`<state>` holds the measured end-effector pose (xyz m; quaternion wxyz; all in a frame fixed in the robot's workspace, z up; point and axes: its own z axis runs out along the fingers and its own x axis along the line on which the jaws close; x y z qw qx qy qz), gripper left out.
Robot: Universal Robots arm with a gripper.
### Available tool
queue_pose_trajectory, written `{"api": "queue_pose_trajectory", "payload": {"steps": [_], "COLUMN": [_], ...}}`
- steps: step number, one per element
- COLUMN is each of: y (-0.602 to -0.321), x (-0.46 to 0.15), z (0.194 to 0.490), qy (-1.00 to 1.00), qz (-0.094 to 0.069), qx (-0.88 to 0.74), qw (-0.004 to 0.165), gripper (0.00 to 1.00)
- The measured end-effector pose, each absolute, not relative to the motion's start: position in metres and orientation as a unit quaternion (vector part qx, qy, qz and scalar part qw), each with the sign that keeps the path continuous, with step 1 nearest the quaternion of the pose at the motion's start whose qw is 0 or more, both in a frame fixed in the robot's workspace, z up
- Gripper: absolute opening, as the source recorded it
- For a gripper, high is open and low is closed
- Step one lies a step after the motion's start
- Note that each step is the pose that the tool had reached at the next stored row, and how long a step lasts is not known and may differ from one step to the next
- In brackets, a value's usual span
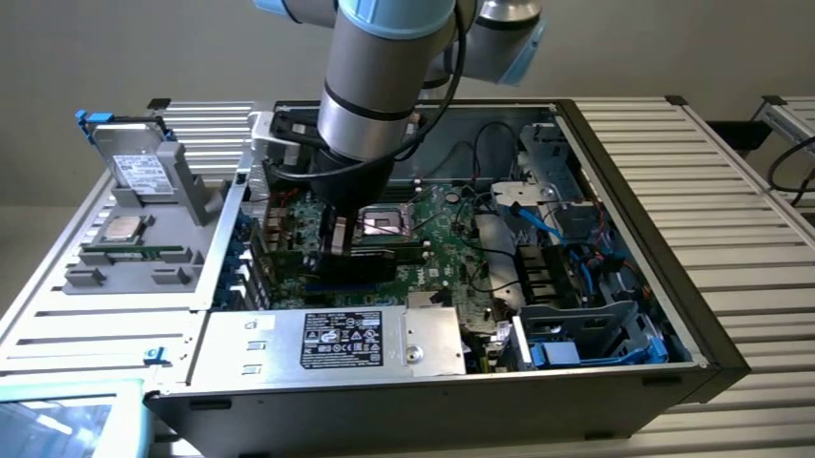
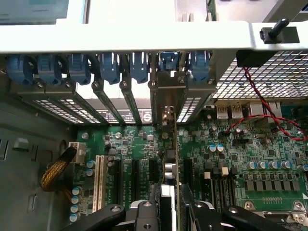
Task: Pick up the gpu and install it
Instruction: 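Insert the gpu into the slot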
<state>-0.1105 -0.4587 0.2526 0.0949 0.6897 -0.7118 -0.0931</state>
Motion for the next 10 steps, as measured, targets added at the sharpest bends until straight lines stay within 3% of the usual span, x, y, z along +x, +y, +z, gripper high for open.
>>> {"api": "queue_pose_trajectory", "payload": {"steps": [10], "y": [-0.4631], "x": [-0.1104], "z": [0.2526], "qy": [-0.711], "qz": [-0.098], "qx": [0.690], "qw": [0.093], "gripper": [0.28]}}
